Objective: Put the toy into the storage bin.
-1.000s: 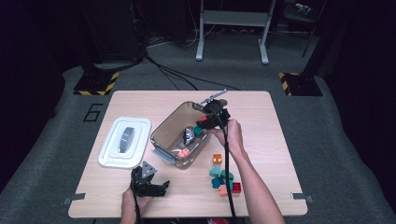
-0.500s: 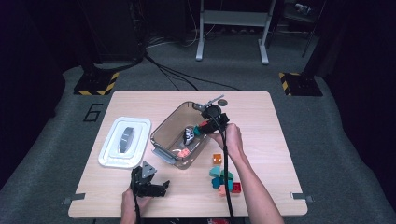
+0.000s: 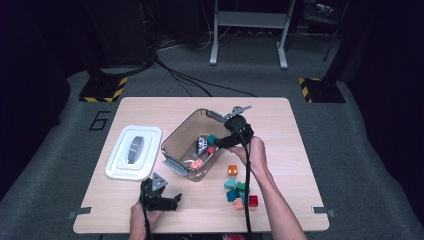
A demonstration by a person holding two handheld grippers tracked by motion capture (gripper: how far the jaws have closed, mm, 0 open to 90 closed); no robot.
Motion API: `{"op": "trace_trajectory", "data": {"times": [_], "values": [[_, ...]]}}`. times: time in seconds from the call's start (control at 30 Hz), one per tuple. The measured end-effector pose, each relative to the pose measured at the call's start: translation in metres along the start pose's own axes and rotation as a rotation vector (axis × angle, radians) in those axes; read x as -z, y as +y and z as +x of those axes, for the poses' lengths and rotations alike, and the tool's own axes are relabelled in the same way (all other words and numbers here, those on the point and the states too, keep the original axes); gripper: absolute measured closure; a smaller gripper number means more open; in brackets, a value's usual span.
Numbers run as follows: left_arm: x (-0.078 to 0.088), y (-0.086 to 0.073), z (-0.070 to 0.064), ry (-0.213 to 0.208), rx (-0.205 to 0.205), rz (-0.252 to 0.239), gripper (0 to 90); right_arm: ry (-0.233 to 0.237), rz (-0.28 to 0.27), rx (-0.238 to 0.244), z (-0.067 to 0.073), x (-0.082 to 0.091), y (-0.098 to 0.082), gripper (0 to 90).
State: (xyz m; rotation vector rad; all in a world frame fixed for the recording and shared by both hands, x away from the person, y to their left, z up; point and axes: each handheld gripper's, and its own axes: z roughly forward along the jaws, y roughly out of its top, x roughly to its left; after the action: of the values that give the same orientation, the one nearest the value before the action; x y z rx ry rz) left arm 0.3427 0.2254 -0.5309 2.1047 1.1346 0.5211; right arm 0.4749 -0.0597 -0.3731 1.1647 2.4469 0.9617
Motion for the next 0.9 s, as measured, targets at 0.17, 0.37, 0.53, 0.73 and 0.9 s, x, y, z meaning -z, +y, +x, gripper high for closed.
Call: {"op": "trace_trajectory", "data": {"times": [0.17,0.37,0.53,0.73,0.9], "values": [[0.0,0.0,0.0,0.0,0.003,-0.002,3.8,-0.001,-0.013,-0.02,-0.008,0.012,-0.023,14.8],[0.0,0.0,0.0,0.0,-0.001,0.0,3.7,0.004,0.005,-0.053,-0.018,0.018,-0.057,10.4],[0.0,0.0,0.0,0.0,0.0,0.0,3.7,0.02,0.042,-0.061,-0.024,0.014,-0.083,2.9],[0.0,0.0,0.0,-0.004,-0.001,0.003,3.7,0.037,0.084,-0.059,-0.022,0.007,-0.11,0.0],[0.0,0.0,0.0,-0.005,0.003,0.003,3.7,0.05,0.117,-0.045,-0.016,0.0,-0.129,11.4]]}}
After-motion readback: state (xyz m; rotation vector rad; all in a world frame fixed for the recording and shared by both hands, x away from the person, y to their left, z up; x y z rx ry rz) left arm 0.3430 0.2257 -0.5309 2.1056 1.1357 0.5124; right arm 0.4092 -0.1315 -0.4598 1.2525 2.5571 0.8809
